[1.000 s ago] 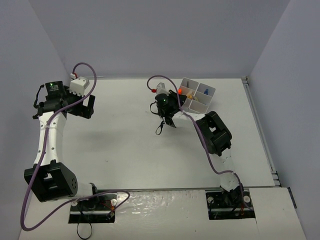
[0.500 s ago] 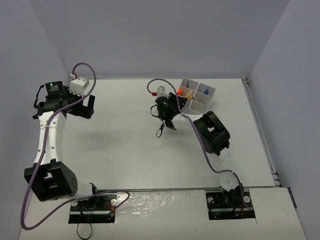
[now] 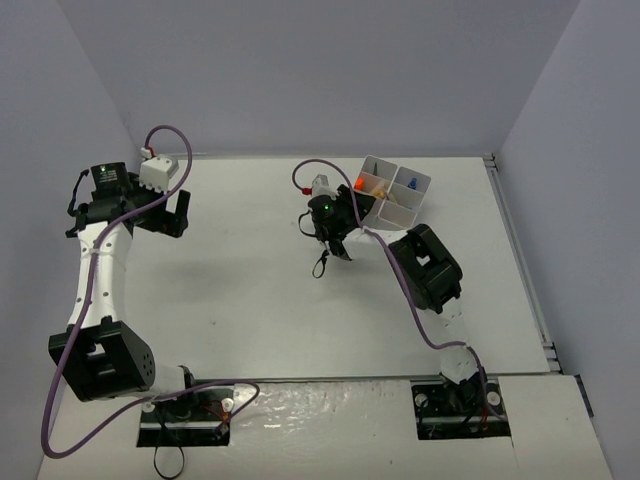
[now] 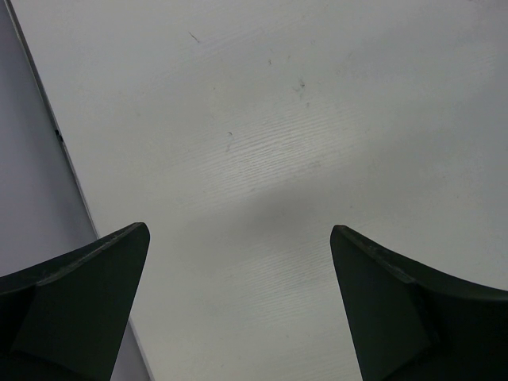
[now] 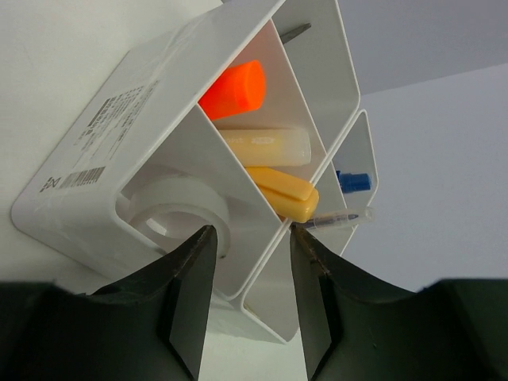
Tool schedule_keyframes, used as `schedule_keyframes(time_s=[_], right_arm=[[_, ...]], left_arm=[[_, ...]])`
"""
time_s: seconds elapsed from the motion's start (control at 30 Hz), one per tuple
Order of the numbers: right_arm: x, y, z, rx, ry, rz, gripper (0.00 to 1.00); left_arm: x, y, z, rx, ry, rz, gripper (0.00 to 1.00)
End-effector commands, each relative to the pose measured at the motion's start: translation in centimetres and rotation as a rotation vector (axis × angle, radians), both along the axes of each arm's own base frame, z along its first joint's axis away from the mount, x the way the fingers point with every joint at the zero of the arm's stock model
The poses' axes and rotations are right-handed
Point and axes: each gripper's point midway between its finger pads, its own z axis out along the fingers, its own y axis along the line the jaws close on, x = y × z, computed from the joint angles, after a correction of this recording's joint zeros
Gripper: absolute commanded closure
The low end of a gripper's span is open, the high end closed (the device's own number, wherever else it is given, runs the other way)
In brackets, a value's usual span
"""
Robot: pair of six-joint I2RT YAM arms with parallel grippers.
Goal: Sort the stationery into containers
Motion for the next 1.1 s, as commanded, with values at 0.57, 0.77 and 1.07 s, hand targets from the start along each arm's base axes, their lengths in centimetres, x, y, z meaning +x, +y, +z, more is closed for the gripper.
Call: schedule_keyframes(time_s=[0.57, 0.77, 1.07], right_arm=[[0.2, 1.9, 12.5, 0.521, -0.035, 0.221, 0.41], [-1.7, -1.1, 18.5, 1.04, -0.016, 0.359, 0.13], [-3.2, -22.6, 13.7, 1.329, -0.24, -0.308, 0.0]], left_arm=[[0.7, 0.2, 2.8, -0.003, -0.08, 0.002, 0.03], [0.5, 0.1, 2.5, -0.019, -0.066, 0.003, 0.03], [0.0, -0.2, 2.4, -0.04, -0.052, 0.004, 0.03]])
